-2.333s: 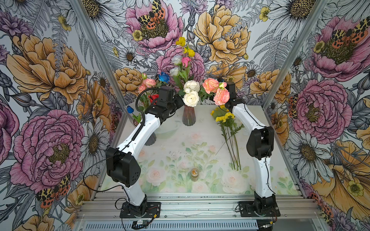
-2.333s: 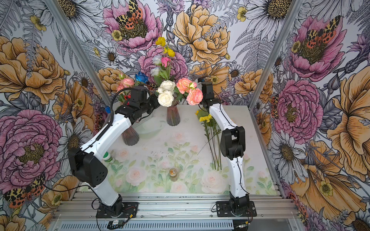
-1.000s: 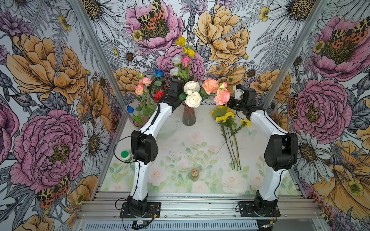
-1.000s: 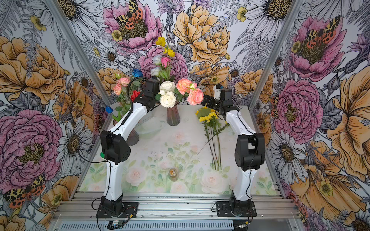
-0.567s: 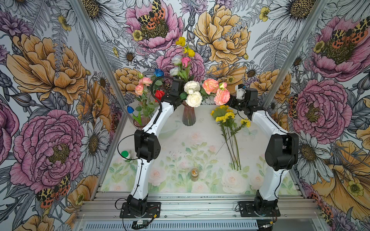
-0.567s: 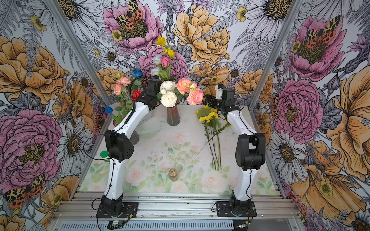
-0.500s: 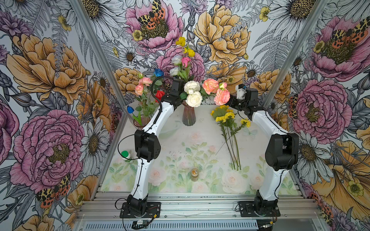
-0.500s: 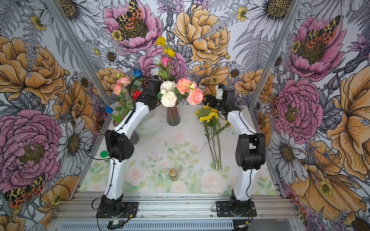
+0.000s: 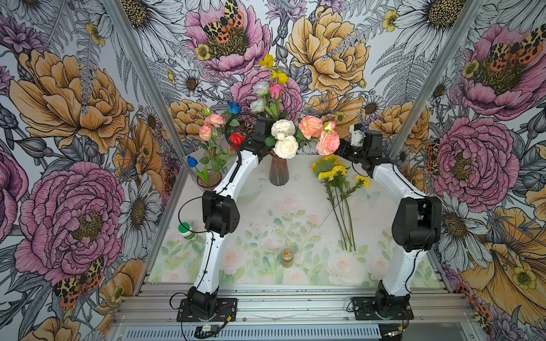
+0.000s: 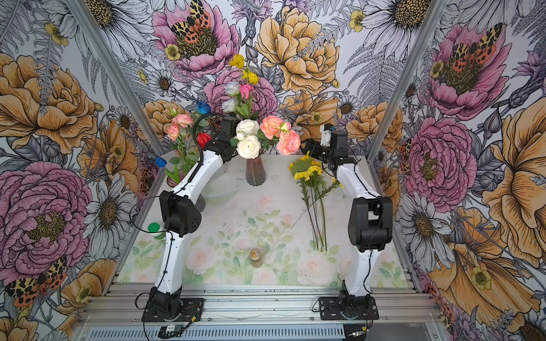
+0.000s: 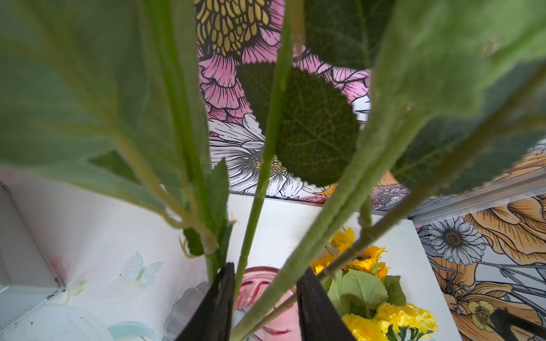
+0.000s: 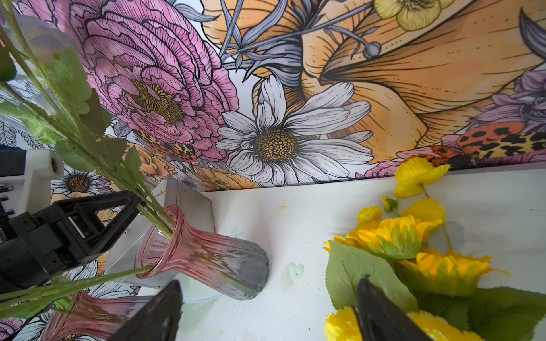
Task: Pick out yellow flowers from the vase
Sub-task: Pick up the flower from the vase.
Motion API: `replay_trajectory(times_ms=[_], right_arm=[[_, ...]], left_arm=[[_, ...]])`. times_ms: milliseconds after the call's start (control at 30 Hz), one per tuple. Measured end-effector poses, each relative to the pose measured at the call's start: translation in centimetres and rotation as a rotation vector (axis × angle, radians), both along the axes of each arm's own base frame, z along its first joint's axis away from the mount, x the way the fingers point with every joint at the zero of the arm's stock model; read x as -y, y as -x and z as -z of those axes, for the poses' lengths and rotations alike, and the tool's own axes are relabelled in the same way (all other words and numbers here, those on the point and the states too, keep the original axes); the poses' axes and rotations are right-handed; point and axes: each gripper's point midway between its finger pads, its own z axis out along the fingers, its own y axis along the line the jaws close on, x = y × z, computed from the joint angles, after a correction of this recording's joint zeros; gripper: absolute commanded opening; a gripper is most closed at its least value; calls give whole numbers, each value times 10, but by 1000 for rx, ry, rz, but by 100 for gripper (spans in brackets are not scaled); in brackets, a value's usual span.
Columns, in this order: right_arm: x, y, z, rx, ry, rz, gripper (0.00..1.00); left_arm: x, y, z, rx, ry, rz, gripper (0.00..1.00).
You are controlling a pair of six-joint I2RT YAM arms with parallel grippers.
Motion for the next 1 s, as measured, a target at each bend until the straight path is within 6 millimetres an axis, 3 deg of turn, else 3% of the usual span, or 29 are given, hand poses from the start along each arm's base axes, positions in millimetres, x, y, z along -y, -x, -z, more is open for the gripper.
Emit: replay_trajectory(times_ms=[167,400,733,1000], right_arm=[[2,-1,-2,7,-10,1,91],[1,-1,0,10,-35,-2,91],[6,-1,2,3,-62,4,90],[7,-2,-1,11,-73,5,90]], left_arm=[[-1,-1,-1,9,-18,0,26],[-3,-1,-1,15,-35,-1,25],[-4,-1,-3,29,-72,3,7],[-1,0,-3,35,-91,2,7]])
